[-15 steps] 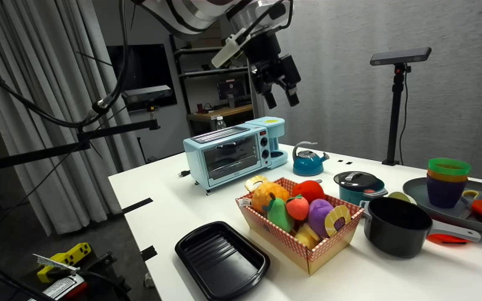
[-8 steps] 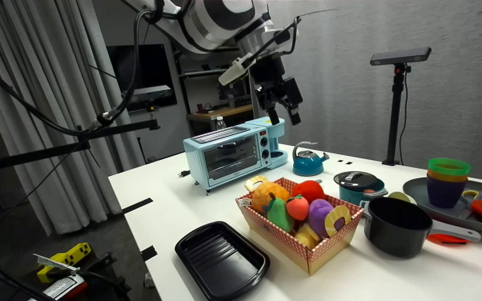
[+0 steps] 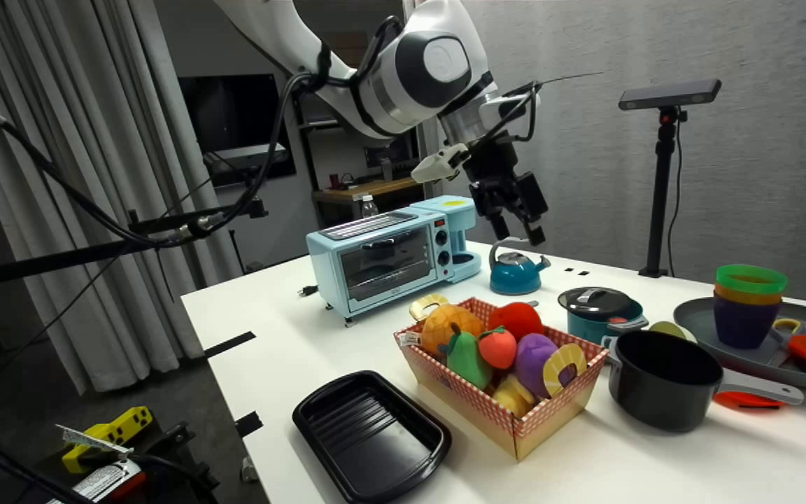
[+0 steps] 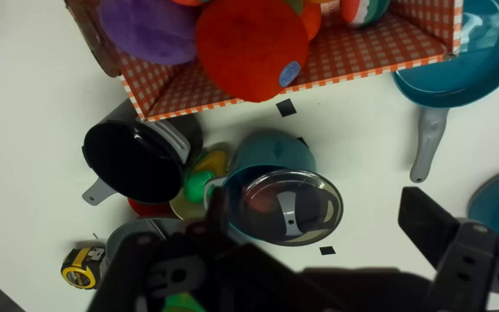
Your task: Transfer the lid from the pot to the pan
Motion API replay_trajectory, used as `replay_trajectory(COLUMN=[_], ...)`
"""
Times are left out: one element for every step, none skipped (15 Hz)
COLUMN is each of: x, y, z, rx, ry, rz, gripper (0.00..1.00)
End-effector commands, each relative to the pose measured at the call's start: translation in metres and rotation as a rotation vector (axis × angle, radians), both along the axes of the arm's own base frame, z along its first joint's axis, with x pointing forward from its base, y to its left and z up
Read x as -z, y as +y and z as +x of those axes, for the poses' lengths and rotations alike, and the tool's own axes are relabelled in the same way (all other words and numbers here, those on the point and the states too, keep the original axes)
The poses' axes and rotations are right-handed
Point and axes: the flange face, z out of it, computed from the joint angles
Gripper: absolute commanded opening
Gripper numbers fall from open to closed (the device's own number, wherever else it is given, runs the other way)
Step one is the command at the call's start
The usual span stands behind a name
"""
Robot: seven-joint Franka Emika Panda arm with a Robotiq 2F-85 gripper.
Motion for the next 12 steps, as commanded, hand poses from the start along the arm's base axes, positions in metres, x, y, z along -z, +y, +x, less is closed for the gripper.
replay_trajectory(x=[0.014, 0.018, 0.022, 0.024, 0.028, 0.031, 0.035, 0.041, 0.046, 0.051, 0.055, 0.058], y=[-0.014, -0.017, -0.018, -0.019, -0.020, -0.021, -0.022, -0.022, -0.023, -0.023, -0.024, -0.026], z=[0.018, 0.020, 0.022, 0.025, 0.027, 0.031, 0.034, 0.036, 0.039, 0.041, 0.043, 0.045], rx=[0.034, 0.032, 0.015, -0.007, -0.023, -0.038, -0.054, -0.076, -0.088, -0.101, -0.113, -0.119], ry=[-0.035, -0.046, -0.059, -0.074, -0.091, -0.104, -0.113, -0.117, -0.118, -0.113, -0.110, -0.104], rz=[-0.018, -0.022, -0.029, -0.035, -0.039, -0.038, -0.037, -0.035, -0.035, -0.044, -0.048, -0.055], gripper=[1.00, 1.00, 1.00, 1.00, 1.00, 1.00, 1.00, 1.00, 1.00, 1.00, 1.00, 1.00])
